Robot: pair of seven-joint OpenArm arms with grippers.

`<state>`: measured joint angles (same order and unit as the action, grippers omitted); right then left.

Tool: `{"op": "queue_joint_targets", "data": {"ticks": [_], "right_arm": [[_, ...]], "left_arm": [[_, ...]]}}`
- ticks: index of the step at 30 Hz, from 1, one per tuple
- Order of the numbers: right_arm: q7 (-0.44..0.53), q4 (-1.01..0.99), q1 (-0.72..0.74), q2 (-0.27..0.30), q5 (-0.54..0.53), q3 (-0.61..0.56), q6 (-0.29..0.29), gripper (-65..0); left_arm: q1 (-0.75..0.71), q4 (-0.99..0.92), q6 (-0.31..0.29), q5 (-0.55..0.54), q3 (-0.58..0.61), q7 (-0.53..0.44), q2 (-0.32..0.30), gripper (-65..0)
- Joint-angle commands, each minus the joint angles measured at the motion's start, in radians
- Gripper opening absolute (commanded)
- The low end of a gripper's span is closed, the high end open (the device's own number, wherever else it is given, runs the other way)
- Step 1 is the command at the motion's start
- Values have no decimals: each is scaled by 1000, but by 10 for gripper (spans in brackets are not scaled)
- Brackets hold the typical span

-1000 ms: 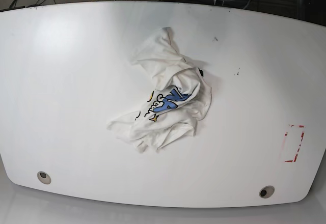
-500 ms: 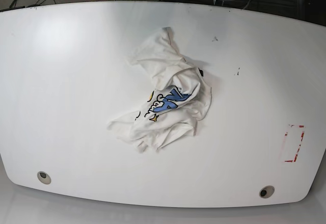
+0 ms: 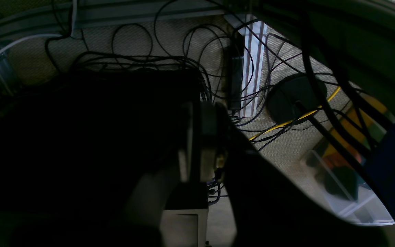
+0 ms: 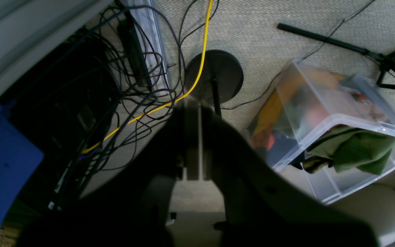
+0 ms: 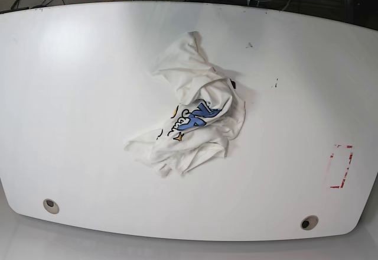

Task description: Layout the t-shirt on the table in an organized manner, then fold the t-shirt properly

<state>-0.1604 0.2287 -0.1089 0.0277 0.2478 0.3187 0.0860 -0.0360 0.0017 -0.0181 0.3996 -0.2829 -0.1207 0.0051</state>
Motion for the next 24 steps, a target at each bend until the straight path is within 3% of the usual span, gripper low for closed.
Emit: {"op": "queue_joint_targets", "data": {"ticks": [1,24], "right_arm": [[-3,5,1,4,3,0,4,-644],[18,7,0,5,1,-2,5,-645]], "left_arm": [[-3,-2,2,-3,2,3,2,-617],[-3,-2,7,0,3,-3,-1,-619]]}}
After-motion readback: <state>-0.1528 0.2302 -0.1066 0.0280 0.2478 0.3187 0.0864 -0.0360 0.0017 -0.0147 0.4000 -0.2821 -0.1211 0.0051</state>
